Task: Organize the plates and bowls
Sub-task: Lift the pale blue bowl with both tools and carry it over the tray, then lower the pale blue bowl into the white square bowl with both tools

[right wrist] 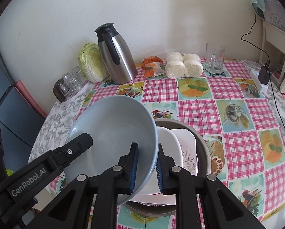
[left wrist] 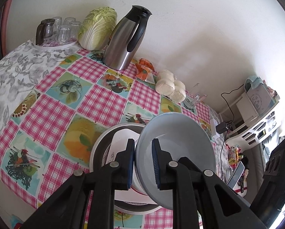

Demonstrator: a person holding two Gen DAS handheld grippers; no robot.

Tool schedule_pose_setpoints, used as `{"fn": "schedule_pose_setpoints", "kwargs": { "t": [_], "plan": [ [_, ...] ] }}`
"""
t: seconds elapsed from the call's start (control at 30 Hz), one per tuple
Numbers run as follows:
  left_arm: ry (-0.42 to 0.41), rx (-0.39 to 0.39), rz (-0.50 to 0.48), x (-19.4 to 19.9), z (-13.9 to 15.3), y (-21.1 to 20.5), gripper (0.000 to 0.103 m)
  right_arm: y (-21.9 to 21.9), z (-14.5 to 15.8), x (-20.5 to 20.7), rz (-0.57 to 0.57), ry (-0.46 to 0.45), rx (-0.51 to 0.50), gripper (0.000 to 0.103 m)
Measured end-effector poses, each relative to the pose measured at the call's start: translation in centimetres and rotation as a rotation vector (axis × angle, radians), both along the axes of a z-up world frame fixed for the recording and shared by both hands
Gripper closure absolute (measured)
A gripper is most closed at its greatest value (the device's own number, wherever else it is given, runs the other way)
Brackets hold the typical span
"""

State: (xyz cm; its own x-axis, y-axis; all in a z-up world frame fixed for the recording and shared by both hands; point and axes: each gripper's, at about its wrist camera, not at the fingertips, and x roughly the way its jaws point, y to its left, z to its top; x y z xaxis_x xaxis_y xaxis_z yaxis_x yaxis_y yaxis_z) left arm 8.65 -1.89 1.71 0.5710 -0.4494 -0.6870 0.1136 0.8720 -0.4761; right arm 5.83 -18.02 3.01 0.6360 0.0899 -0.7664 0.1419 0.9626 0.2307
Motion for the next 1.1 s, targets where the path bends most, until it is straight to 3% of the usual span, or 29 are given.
{"fn": "schedule_pose_setpoints", "kwargs": {
  "t": [0.47, 1.1],
  "plan": [
    [0.059, -0.026, -0.03, 0.8, -1.7, -0.8, 0.085, -0.7, -1.8, 0.6, -0.005, 0.06, -0.015, 0.081],
    [0.122, 0.026, -0.061, 1.2, -3.6, -2.6, 0.085, -2.3, -3.4, 1.1, -0.058, 0.127, -0.063, 0.081]
  ]
}}
